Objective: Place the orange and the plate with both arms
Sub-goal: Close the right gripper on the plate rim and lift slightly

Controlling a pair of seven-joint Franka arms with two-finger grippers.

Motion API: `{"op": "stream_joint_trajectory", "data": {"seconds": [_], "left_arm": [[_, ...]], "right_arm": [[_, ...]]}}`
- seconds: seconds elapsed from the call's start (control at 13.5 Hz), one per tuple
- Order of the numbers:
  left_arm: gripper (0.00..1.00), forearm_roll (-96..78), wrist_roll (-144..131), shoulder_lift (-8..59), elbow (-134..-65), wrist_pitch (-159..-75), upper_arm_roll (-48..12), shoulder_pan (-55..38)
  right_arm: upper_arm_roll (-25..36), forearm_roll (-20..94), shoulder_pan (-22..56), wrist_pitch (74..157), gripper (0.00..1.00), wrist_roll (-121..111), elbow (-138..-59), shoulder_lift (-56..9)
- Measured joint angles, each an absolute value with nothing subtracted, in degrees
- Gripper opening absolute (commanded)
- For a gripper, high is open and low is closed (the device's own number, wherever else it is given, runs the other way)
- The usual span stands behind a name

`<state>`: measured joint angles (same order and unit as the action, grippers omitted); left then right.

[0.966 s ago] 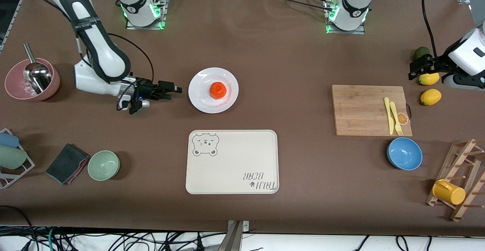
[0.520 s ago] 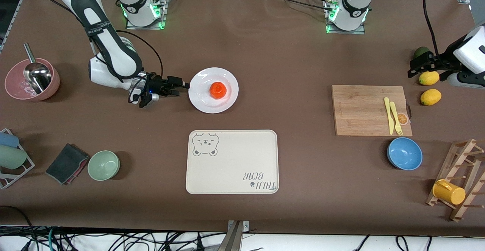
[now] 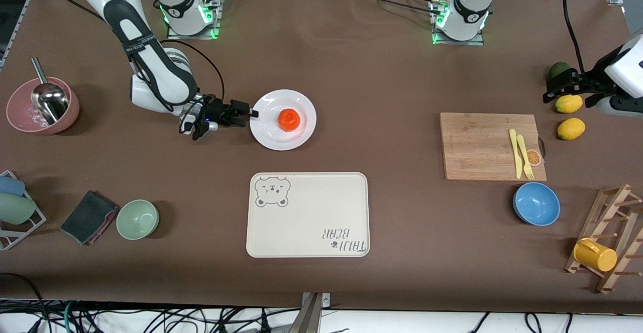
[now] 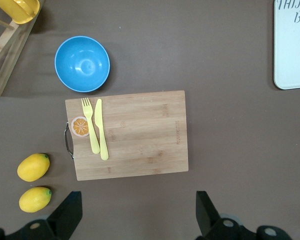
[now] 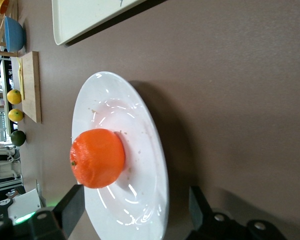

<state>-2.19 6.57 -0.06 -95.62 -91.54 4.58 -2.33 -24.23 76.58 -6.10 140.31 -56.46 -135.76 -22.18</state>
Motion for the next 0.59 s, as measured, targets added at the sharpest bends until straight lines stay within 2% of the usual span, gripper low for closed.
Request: {"op": "stream_joint_trajectory", "data": {"seconds": [0.3,0.59], "left_arm": [[1.0,-2.19,6.81,0.06,-95.62,-91.46,4.56,-2.33],[1.0,-2.19,6.95,0.55,-95.62,-91.29,4.5,-2.33]], "right_arm": [[-24.91,77.6,-6.01,141.63,0.69,-56.98,-135.76,-23.04],[-25.04,80.81,-5.87,141.88,0.6,-60.44,-135.77,-23.77]]}}
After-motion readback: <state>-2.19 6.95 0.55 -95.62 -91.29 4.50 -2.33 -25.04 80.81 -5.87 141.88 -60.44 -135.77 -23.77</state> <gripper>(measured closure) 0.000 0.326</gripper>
